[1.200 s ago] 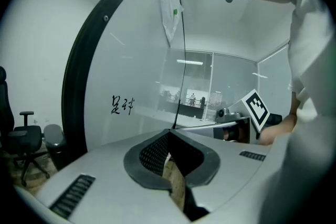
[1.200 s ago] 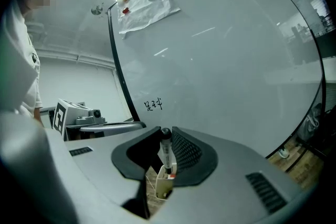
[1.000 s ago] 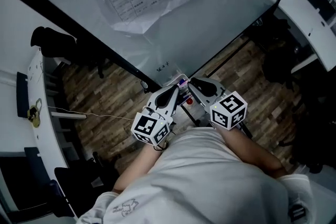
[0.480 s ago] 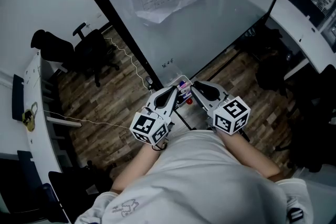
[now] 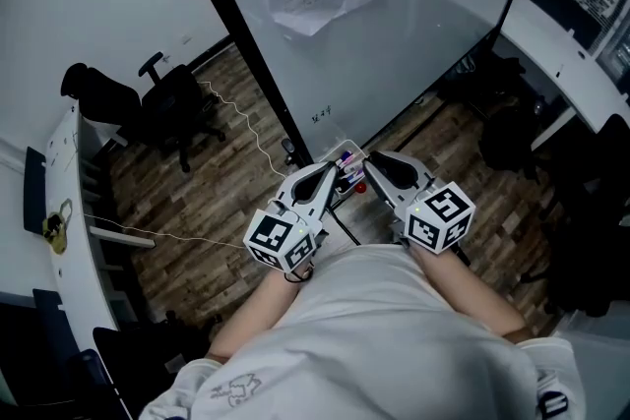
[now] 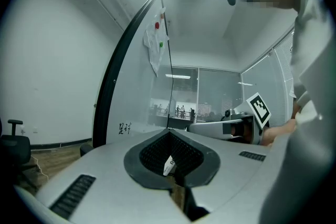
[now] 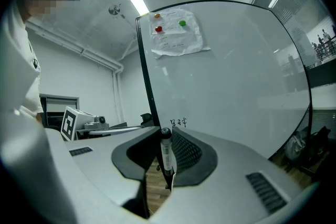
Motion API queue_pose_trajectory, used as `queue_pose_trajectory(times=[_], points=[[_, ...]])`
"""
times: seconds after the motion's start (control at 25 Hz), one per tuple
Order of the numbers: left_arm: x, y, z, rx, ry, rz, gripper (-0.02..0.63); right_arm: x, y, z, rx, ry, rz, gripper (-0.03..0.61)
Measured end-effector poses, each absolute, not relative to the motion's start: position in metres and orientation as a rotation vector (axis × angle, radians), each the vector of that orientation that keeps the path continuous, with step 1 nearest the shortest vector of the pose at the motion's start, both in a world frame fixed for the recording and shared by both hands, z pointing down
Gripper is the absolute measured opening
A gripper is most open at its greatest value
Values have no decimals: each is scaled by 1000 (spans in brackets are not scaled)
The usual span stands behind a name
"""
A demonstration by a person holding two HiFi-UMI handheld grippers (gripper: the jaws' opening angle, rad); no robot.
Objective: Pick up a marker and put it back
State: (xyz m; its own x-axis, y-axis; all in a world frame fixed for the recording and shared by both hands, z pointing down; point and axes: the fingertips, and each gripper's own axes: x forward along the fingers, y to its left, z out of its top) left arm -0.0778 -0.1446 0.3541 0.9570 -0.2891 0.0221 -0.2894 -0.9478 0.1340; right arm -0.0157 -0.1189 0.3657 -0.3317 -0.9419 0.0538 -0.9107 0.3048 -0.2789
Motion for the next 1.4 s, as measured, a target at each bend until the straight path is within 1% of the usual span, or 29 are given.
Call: queue_pose_trajectory(times=[0.48,0.76,1.4], points=[[-83,-143,356,2953,-403,-5,5,-24,-120,362,-1753,2429,-376,74],[-90,-153,357,2932,-453,-22,5,-24,-127,366,-1745,2441,-400,74],[-71,-172,372,2886,-455,6,5,-9,-155,381,-1723,2479,-475,74]])
